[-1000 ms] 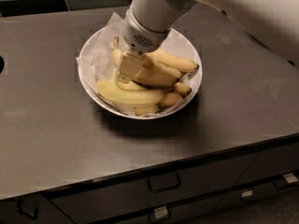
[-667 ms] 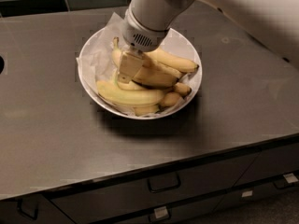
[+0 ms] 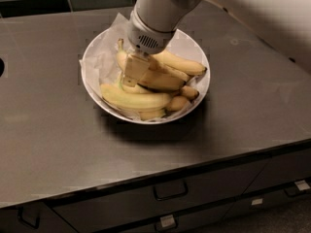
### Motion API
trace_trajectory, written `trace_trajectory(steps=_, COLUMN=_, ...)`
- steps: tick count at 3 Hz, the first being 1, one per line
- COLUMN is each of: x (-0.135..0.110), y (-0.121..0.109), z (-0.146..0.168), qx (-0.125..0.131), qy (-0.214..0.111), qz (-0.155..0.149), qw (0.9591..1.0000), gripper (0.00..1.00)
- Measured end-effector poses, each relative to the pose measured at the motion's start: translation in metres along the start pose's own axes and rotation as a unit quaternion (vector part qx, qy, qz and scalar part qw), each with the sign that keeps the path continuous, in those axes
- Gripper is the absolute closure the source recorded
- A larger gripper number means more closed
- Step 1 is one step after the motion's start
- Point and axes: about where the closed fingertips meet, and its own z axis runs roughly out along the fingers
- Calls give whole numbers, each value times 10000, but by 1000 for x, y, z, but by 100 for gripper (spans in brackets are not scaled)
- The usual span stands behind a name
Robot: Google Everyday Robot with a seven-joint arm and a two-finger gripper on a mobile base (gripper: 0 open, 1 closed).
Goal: Pick banana from white bowl
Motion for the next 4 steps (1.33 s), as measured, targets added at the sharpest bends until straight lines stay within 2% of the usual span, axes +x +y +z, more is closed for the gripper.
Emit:
trace_trajectory(steps=3, x=4, y=-3, z=8, qx=-87, qy=66, qz=71, qw=9999, gripper=39)
trace_trajectory(steps=4, x=4, y=-3, z=10, qx=-97, qy=76, qz=85, qw=9999, gripper=58)
